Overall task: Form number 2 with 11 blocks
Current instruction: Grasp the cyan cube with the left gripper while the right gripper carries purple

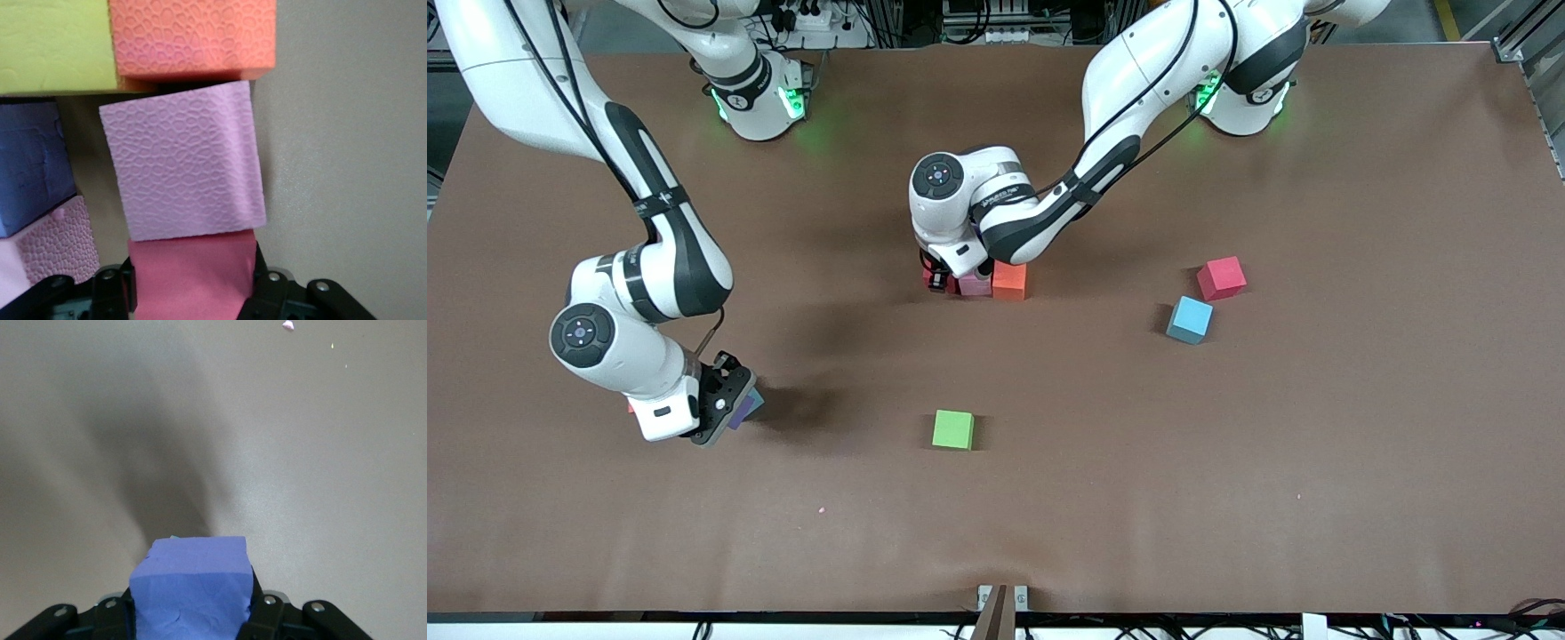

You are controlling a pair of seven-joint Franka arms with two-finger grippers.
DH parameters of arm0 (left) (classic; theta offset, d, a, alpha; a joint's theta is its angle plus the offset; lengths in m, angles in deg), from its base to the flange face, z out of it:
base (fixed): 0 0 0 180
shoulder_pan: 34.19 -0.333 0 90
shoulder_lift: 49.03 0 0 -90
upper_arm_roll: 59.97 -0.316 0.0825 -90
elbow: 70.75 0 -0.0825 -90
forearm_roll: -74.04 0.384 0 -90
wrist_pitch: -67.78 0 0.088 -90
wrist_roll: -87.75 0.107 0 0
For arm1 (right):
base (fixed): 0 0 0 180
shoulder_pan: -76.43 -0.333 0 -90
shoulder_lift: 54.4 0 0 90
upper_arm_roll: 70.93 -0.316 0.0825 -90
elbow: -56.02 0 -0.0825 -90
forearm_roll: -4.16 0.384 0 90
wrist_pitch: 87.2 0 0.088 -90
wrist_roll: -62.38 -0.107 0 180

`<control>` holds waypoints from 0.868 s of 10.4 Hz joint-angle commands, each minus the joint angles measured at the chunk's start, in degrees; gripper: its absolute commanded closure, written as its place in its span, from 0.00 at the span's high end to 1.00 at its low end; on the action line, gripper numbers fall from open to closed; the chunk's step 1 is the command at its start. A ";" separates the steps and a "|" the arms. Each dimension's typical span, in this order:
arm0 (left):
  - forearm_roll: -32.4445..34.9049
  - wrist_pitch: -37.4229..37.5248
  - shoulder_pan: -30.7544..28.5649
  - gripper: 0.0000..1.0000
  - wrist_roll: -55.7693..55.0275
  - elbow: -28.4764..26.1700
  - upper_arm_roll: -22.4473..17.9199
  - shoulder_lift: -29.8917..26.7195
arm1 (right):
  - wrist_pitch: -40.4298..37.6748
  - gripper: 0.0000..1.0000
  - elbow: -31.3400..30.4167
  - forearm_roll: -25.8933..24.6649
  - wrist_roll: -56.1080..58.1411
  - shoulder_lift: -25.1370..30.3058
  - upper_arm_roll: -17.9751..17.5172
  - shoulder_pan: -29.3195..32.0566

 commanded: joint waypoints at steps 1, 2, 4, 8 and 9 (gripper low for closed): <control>-1.31 1.55 0.04 0.36 1.31 -0.19 -0.20 0.17 | 0.49 0.23 -1.67 0.60 1.20 1.46 -0.70 0.69; -1.31 1.81 0.04 0.36 1.31 -0.28 -0.20 0.17 | 0.49 0.23 -1.67 0.69 1.20 1.46 -0.70 0.69; -1.31 2.43 -0.05 0.36 1.40 -0.28 -0.29 0.17 | 0.58 0.23 -1.67 0.69 1.20 1.46 -0.88 0.51; -1.31 3.40 -0.84 0.38 1.40 -0.28 -0.29 0.08 | 0.58 0.23 -1.67 0.69 1.20 1.55 -1.14 0.51; -1.31 3.57 -0.84 0.46 1.40 -0.28 -0.29 0.08 | 0.58 0.23 -1.67 0.69 1.20 1.64 -1.14 0.51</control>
